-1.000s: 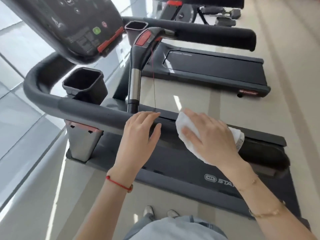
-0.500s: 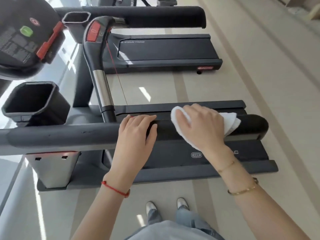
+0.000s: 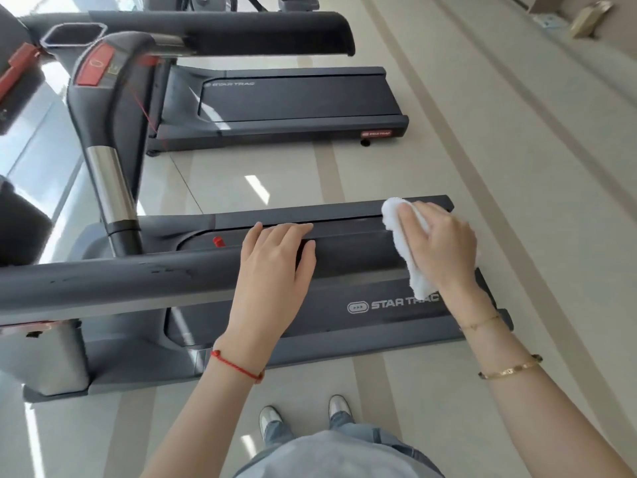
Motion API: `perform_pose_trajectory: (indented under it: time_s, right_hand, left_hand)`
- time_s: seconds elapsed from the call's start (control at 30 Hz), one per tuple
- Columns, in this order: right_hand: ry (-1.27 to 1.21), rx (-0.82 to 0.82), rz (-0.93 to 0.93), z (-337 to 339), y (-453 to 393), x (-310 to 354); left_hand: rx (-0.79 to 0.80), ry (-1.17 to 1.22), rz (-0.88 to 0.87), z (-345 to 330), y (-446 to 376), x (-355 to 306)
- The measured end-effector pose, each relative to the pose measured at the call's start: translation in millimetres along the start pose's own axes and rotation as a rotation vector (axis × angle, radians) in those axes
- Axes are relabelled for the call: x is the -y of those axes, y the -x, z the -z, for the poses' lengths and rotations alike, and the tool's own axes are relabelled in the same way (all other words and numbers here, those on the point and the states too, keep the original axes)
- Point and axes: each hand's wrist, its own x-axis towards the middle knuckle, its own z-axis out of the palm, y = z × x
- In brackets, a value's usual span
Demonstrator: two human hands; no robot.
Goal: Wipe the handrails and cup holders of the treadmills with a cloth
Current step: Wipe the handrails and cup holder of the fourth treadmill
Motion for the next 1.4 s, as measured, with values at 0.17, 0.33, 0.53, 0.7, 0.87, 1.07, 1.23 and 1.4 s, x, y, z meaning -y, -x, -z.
perform_pose_trajectory:
  time_s: [0.17, 0.33, 0.53, 0.7, 0.87, 1.07, 1.23, 1.4]
  right_hand:
    - [-0.162, -0.043, 0.068, -2.7, 28.6, -18.3]
    - [-0.412, 0.14, 0.013, 4.0, 16.2, -38.9]
    - [-0.635, 0.303, -0.213, 3.8, 8.2, -62.1]
    - [-0.677, 0.234, -0.137, 1.0, 44.0, -64.0]
    - [-0.331, 0.364, 0.1, 7.4, -9.7, -52.2]
    - [0.041, 0.177, 0.463, 1.6, -4.4, -24.9]
    - [0.111, 0.054, 0.603, -8.3, 10.5, -6.8]
    - [0.187, 0.095, 0.73, -34.7, 16.2, 62.4]
  left_hand:
    - [0.009, -0.05, 0.005, -24.6, -3.5, -32.6]
    - [-0.043, -0.111, 0.018, -40.9, -5.3, -51.3]
    - [-0.101, -0.185, 0.025, -47.0, -4.8, -57.2]
    - [-0.111, -0.202, 0.025, -49.4, -5.7, -55.9]
    - [-0.11, -0.204, 0.014, -49.2, -5.6, -55.1]
    - [-0.158, -0.096, 0.049, -36.3, -0.6, -43.4]
    - [-0.252, -0.083, 0.111, -3.7, 18.8, -10.2]
    - [-0.258, -0.104, 0.175, 27.8, 40.4, 34.5]
